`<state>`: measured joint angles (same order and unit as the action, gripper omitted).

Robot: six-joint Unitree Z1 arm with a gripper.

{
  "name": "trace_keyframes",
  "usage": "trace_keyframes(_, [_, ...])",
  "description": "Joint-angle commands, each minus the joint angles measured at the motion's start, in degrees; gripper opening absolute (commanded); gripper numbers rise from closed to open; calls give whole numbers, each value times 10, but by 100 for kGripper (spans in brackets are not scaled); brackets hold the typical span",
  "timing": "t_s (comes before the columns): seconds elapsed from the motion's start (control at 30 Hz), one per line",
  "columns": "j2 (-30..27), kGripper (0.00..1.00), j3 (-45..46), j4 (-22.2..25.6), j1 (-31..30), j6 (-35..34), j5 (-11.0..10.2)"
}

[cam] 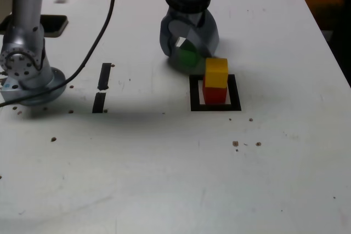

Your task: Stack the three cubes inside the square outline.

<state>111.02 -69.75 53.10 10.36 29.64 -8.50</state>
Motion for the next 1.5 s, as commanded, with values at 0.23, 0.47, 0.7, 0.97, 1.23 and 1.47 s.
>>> trace_keyframes(0.23, [10,49,-1,-11,1,0,11])
trace_keyframes(0.47, [4,31,-5,-14,1,0,18])
trace_keyframes(0.7, [-18,24,-11,-4,1,-4,25])
trace_keyframes(0.97, [-51,20,-34,61,5,-35,17])
trace_keyframes(1.23, [-75,20,-64,136,8,-82,-10])
trace_keyframes(1.47, [-90,20,-109,202,-9,-114,-10])
